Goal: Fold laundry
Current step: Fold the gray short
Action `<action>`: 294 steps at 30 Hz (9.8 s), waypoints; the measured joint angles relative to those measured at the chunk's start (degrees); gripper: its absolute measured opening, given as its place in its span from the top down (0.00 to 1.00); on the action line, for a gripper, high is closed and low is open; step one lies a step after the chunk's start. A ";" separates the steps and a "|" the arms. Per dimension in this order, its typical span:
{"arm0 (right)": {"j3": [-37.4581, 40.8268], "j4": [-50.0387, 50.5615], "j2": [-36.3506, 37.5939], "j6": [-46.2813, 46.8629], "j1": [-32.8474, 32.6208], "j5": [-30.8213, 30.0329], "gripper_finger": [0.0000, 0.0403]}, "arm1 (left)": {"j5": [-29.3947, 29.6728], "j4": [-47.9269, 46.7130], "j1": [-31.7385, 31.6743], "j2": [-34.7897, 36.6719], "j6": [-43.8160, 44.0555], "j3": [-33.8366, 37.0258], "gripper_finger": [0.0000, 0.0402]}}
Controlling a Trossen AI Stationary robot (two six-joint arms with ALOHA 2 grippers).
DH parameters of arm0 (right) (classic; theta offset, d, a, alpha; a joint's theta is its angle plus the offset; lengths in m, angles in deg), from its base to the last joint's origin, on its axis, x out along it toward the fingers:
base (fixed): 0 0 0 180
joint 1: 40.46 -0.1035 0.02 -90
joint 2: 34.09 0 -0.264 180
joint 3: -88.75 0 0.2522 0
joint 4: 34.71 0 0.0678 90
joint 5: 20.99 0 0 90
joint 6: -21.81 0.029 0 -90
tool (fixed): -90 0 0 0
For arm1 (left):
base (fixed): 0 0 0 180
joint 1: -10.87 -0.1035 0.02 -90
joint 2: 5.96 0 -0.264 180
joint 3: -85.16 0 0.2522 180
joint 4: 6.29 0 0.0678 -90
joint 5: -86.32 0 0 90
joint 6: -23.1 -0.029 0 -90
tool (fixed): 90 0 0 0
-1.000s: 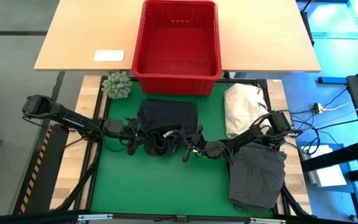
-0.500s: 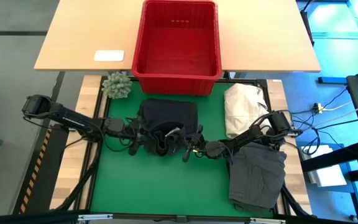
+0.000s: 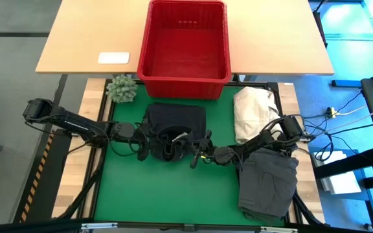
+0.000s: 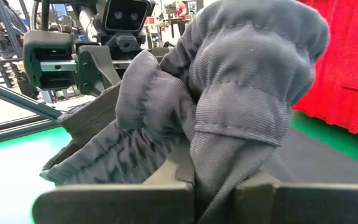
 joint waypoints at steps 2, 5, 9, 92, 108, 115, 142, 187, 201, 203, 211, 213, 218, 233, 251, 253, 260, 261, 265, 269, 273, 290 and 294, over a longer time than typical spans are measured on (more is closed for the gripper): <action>0.00 0.02 0.00 0.00 0.00 -0.03 0.97 | 0.30 0.04 0.01 0.00 -0.07 -0.06 0.57; 0.00 0.09 0.00 0.00 0.00 -0.64 0.97 | 1.29 -0.44 0.00 0.00 -0.07 -0.06 0.57; 0.00 0.45 0.00 -0.04 0.00 -1.47 0.97 | 1.90 -1.18 0.00 0.00 -0.95 -0.06 0.57; 0.00 8.28 0.00 5.79 1.63 -10.21 0.97 | 12.03 -8.28 5.24 10.03 -10.54 -0.10 0.41; 0.00 8.30 0.00 5.79 1.63 -9.88 0.97 | 11.32 -9.06 8.22 2.84 -6.52 -0.08 0.41; 0.00 8.55 0.00 5.78 1.63 -9.88 0.97 | 10.68 -8.83 8.20 -0.61 -5.67 -0.08 0.41; -0.01 9.65 0.00 7.54 3.12 -14.13 0.97 | 14.15 -12.07 10.29 -3.35 -5.32 -0.04 0.41; -0.24 10.46 0.00 10.02 -0.71 -8.35 0.97 | 6.36 -9.01 8.29 -19.90 11.03 -0.37 0.60; -0.26 12.49 0.00 15.89 -10.58 -9.06 0.97 | -9.15 -1.95 27.16 -18.39 21.83 0.07 0.60; -0.26 12.66 0.00 15.89 -10.54 -9.06 0.97 | -9.57 -2.75 27.40 -16.47 22.80 0.20 0.60; -0.26 13.28 0.00 14.28 -10.50 -8.41 0.97 | -7.78 -2.38 27.34 -8.86 22.99 0.18 0.60; -0.26 13.28 0.00 13.90 -10.50 -8.40 0.97 | -5.83 -2.07 27.34 -6.81 22.06 0.15 0.60; -0.26 13.26 0.00 13.75 -10.50 -8.20 0.97 | 6.06 -0.90 27.34 -2.76 15.46 0.08 0.60; -0.26 13.02 0.00 13.94 -10.50 -7.90 0.97 | 1.76 4.93 16.94 -2.78 -10.90 -0.04 0.46; -0.26 12.94 0.00 14.51 -10.12 -7.83 0.97 | -7.23 -8.12 13.46 -18.24 -25.55 -12.88 0.36; -0.26 12.92 0.00 14.53 -10.12 -7.82 0.97 | -6.88 -9.48 13.46 -19.94 -25.73 -13.82 0.36; -0.26 12.93 0.00 14.56 -10.12 -7.83 0.97 | -6.05 -9.44 13.67 -21.81 -26.98 -14.77 0.44; -0.26 12.91 0.00 14.53 -10.12 -7.83 0.97 | -6.04 -9.43 13.68 -21.81 -26.96 -14.77 0.47; -0.28 12.91 0.00 14.38 -10.12 -7.83 0.97 | -6.58 -9.85 13.68 -21.81 -26.42 -14.77 0.66; -0.31 12.93 0.00 14.16 -10.12 -7.85 0.97 | -8.08 -10.95 14.36 -20.95 -23.95 -14.77 0.93; -0.53 12.93 0.00 12.66 -10.12 -7.87 0.97 | -7.26 -14.95 16.20 -18.34 -20.49 -15.96 0.96; -13.47 26.40 0.00 -3.98 -8.59 -13.69 0.97 | 4.71 -51.59 26.79 -13.16 -0.88 -34.71 0.97; -15.05 28.31 0.00 -5.15 -9.13 -9.49 0.97 | 1.51 -49.72 28.28 -13.18 0.70 -34.79 0.97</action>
